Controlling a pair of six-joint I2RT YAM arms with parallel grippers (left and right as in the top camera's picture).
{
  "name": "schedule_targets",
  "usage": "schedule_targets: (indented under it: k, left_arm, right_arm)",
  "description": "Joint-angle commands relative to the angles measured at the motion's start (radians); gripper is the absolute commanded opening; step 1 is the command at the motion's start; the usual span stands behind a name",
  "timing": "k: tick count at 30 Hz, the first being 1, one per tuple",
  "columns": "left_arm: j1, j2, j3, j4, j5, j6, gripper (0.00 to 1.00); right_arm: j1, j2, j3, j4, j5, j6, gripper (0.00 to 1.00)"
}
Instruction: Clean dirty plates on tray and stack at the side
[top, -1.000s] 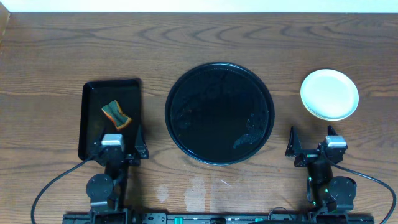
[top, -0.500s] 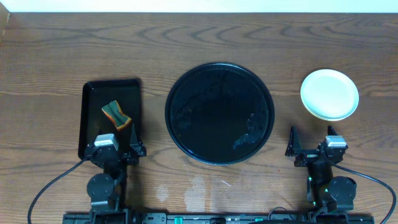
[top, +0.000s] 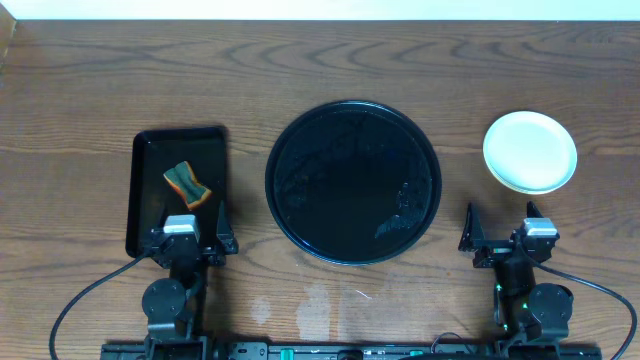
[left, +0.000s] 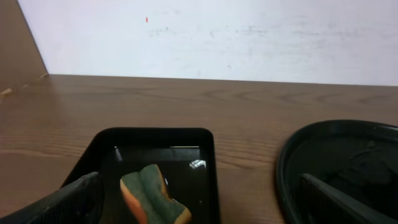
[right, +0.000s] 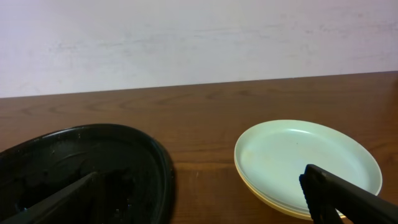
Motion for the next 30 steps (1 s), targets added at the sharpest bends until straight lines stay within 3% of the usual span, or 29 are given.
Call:
schedule_targets:
  k: [1, 30]
  left_arm:
    - [-0.005, -0.009, -0.02, -0.034, -0.027, 0.029, 0.98]
    - [-0.005, -0.007, -0.02, -0.031, -0.028, -0.002, 0.98]
  right_arm:
    - [-0.01, -0.005, -0.002, -0.005, 0.01, -0.013, 0.99]
    - [-0.01, -0.005, -0.002, -0.005, 0.01, -0.013, 0.99]
